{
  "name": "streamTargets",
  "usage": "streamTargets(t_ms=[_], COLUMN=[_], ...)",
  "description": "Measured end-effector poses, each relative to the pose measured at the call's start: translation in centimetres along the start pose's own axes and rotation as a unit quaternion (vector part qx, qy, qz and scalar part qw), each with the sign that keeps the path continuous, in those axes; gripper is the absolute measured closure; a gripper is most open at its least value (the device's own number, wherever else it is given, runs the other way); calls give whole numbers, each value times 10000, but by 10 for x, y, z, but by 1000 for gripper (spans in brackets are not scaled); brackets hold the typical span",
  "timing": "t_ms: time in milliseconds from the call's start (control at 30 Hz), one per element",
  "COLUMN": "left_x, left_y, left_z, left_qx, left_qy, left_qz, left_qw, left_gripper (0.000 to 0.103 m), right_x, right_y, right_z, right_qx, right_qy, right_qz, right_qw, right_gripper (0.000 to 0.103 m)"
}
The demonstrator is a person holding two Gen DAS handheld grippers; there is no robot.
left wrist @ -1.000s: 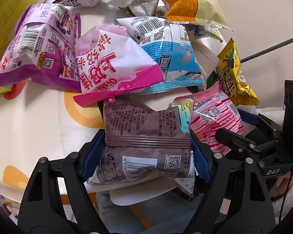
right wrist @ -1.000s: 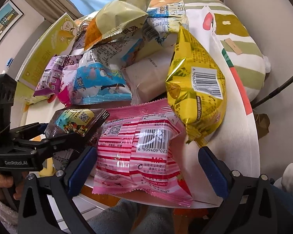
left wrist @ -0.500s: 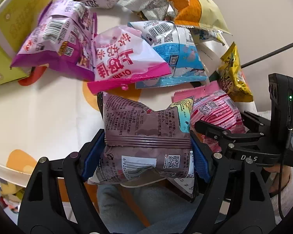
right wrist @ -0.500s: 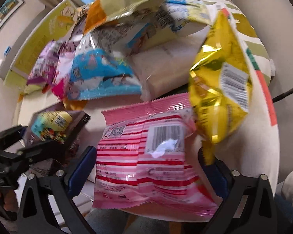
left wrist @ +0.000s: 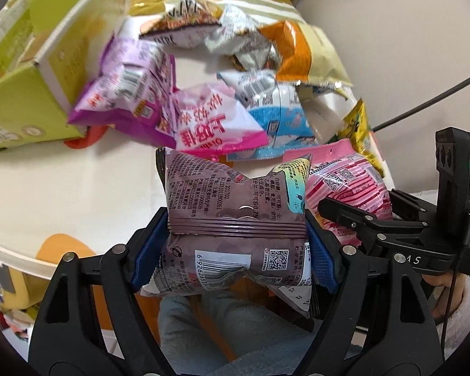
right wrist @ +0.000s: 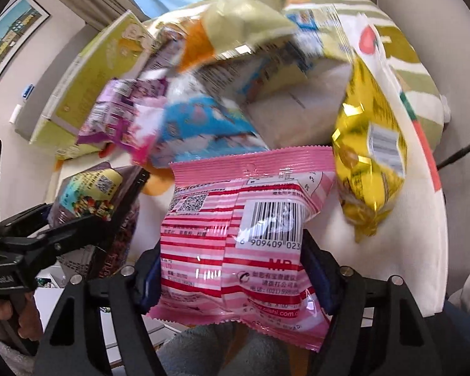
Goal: Organize snacks
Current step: 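Carry both bags over the cardboard box and open the left tool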
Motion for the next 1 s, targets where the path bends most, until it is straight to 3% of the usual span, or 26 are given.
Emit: streamTargets(t_ms=[367, 533, 733, 1000], left_x=[7, 21, 66, 161], left_y=[81, 114, 141, 166], left_z=[26, 45, 78, 154], left_qx=[-870, -1262, -1570, -1796], left_qy=[192, 306, 359, 414], left_qz=[356, 503, 622, 755], left_qw=[9954, 9903, 9850, 9800], left_gripper=[25, 25, 25, 25], right_x=[32, 63, 104, 180], right_y=[57, 67, 71, 53], right_z=[27, 57, 99, 167], right_qx=[-528, -803, -1100, -1481], right_qy=[505, 868, 1189, 1354], right_qz=[37, 117, 178, 170], right_qw=[9973, 9929, 9866, 9795], right_gripper=[32, 32, 32, 32])
Point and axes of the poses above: each gripper's, at about its wrist camera, not at the fingertips, and y roughly against the way its jaws point, x to its left, z to its top, the point moved 8 cm from there along -y, roughly the way its jaws point, and after that the axes turned 2 degrees about -x, right-handed, at the moved point
